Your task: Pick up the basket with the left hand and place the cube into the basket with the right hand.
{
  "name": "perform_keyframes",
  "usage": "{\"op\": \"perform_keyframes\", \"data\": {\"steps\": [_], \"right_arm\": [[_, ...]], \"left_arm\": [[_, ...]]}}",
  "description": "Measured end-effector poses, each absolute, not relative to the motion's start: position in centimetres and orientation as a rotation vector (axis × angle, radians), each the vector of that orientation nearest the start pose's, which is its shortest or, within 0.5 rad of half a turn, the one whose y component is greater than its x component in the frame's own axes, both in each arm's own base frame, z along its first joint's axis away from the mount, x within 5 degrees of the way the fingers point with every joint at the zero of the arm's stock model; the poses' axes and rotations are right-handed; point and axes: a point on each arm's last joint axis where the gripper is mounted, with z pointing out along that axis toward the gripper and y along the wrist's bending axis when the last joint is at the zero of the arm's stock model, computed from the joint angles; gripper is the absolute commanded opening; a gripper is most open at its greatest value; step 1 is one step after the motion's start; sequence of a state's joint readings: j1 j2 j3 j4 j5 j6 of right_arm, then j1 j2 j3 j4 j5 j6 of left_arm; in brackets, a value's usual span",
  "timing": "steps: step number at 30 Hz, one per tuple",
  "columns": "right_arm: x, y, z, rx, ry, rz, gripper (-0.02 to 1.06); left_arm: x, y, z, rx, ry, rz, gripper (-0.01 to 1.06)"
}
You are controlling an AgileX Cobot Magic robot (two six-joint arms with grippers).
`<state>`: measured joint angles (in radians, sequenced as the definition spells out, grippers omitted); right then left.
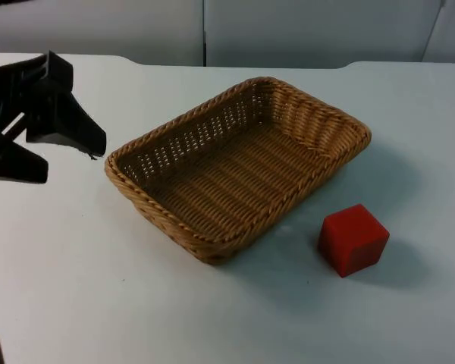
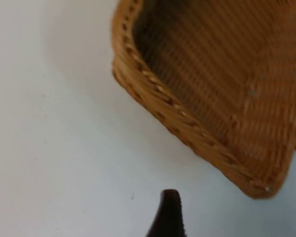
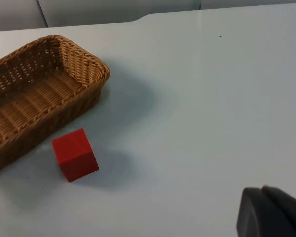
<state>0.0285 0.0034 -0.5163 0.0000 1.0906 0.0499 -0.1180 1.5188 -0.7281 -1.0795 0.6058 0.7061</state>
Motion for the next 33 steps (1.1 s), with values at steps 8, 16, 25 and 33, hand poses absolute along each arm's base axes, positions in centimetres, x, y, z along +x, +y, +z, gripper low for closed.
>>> {"op": "perform_keyframes", "data": {"steps": [8, 16, 25, 33], "right_arm": [[-0.8, 0.0, 27.9, 0.022, 2.061, 0.048, 0.0], [-0.8, 0.0, 27.9, 0.022, 2.061, 0.048, 0.0], [-0.8, 0.0, 27.9, 0.022, 2.061, 0.048, 0.0], [-0.8, 0.0, 27.9, 0.022, 2.061, 0.048, 0.0]], "left_arm": [[28.0, -7.6, 17.0, -0.239, 2.652, -0.825, 0.69], [28.7, -8.1, 13.6, -0.449, 2.73, -0.926, 0.69], [29.5, -8.9, 12.5, -0.526, 2.65, -1.101, 0.69], [30.5, -9.3, 12.0, -0.54, 2.63, -1.149, 0.69]]}}
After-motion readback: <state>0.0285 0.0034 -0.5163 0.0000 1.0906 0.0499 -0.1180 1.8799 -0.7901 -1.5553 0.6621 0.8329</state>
